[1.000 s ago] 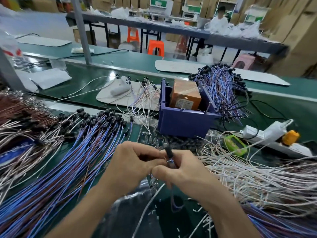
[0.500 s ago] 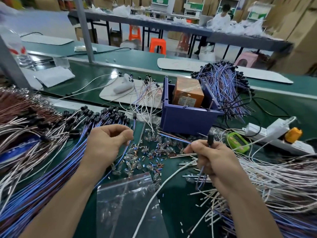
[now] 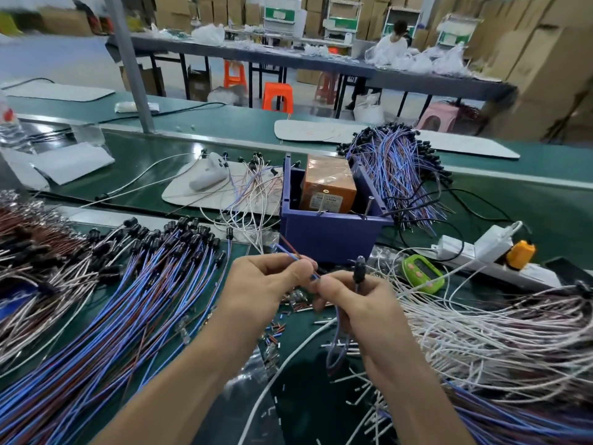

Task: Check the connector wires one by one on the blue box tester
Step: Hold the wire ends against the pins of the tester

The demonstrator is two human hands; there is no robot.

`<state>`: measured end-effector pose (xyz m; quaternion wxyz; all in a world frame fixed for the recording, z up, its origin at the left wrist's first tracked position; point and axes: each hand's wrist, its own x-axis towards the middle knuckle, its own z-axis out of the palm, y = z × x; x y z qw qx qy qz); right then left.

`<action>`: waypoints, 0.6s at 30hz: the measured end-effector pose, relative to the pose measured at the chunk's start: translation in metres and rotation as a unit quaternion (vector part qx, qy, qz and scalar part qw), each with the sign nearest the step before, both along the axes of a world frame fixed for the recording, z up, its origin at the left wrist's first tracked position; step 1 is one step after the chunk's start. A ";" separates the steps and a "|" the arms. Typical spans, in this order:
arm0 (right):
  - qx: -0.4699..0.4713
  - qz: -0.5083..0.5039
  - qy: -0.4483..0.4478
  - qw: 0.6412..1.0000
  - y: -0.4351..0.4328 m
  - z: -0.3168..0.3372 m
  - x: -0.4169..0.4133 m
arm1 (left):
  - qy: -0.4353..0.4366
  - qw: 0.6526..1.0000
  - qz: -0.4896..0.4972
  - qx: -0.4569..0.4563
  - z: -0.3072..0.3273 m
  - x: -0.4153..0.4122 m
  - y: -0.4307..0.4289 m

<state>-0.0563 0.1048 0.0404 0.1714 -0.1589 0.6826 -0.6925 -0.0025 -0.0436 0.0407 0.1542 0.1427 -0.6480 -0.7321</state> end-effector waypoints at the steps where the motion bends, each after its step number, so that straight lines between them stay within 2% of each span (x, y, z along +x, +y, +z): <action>1: -0.010 -0.015 0.012 1.000 0.002 0.000 -0.001 | -0.008 0.999 -0.025 -0.025 0.001 -0.003 -0.001; 4: -0.032 -0.040 0.021 0.998 0.004 0.000 -0.006 | -0.034 0.997 -0.042 -0.061 0.002 -0.015 0.002; 7: -0.059 -0.084 0.005 0.995 0.003 -0.003 -0.011 | -0.038 0.998 -0.039 0.025 0.002 -0.027 0.014; 10: -0.084 -0.113 -0.018 0.990 0.001 -0.003 -0.012 | -0.044 0.997 -0.042 0.039 0.001 -0.034 0.022; 15: -0.125 -0.213 -0.064 0.967 0.003 -0.001 -0.017 | -0.040 0.993 0.096 0.059 0.012 -0.049 0.025; 18: -0.120 -0.205 -0.058 0.970 0.004 0.000 -0.018 | -0.043 0.994 0.100 0.019 0.014 -0.053 0.025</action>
